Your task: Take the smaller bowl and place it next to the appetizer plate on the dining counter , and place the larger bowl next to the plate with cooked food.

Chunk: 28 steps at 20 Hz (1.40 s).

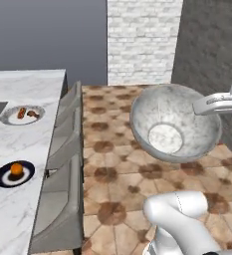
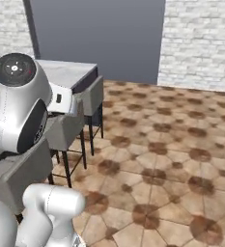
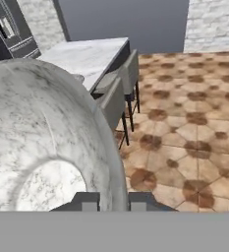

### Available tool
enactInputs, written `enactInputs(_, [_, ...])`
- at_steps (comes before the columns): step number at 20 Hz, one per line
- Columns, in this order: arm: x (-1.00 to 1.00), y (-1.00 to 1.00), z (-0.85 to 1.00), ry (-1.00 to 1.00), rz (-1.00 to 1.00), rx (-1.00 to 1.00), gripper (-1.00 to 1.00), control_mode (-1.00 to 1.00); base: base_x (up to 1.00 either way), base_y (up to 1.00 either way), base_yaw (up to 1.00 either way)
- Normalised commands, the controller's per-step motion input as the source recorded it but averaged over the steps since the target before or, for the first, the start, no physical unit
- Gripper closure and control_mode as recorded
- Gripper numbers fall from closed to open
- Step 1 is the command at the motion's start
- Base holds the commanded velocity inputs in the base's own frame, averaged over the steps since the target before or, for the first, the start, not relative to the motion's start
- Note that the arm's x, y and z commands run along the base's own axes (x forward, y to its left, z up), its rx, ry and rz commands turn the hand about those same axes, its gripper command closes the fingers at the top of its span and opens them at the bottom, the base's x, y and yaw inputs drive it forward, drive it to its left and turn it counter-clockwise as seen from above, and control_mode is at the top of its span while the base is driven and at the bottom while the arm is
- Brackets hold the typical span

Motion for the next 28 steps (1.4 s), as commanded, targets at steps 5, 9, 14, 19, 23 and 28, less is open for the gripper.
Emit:
enactInputs(5, [0.00, 0.00, 0.00, 0.00, 0.00, 0.00, 1.00, 1.00, 1.00, -0.43, 0.55])
enactInputs(9, [0.00, 0.00, 0.00, 0.00, 0.00, 0.00, 1.00, 1.00, 1.00, -0.48, 0.54])
enactInputs(14, [0.00, 0.00, 0.00, 0.00, 0.00, 0.00, 1.00, 1.00, 1.00, -0.52, 0.54])
enactInputs(19, [0.00, 0.00, 0.00, 0.00, 0.00, 0.00, 1.00, 1.00, 1.00, -0.53, 0.53])
enactInputs(23, [0.00, 0.00, 0.00, 0.00, 0.00, 0.00, 1.00, 1.00, 1.00, -0.53, 0.53])
enactInputs(28, [0.00, 0.00, 0.00, 0.00, 0.00, 0.00, 1.00, 1.00, 1.00, -0.54, 0.53])
